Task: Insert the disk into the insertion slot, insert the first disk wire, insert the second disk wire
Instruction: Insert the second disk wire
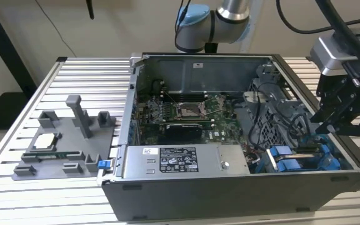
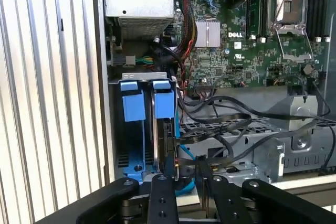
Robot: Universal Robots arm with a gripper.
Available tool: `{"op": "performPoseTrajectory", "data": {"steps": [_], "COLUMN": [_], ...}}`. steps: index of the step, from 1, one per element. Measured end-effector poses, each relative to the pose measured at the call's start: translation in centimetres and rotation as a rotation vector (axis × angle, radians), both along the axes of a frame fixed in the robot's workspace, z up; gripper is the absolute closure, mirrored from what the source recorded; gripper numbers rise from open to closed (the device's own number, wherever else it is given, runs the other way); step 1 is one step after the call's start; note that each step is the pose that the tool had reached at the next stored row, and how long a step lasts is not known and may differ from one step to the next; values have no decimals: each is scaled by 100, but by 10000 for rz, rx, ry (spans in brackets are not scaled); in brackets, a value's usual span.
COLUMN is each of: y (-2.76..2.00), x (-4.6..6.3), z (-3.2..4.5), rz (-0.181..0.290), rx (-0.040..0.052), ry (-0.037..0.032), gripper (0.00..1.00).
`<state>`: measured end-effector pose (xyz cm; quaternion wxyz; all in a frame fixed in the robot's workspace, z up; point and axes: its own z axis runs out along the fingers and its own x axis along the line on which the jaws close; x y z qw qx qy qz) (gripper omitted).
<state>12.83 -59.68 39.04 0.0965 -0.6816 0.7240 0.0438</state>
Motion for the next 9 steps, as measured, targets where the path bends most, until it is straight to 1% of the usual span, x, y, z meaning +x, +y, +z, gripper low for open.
{"op": "performPoseTrajectory", "data": {"steps": [9], "y": [0], "x": [0], "z": [1], "rz": [0], "rx": [-25], "ry": [0], "gripper": [0]}}
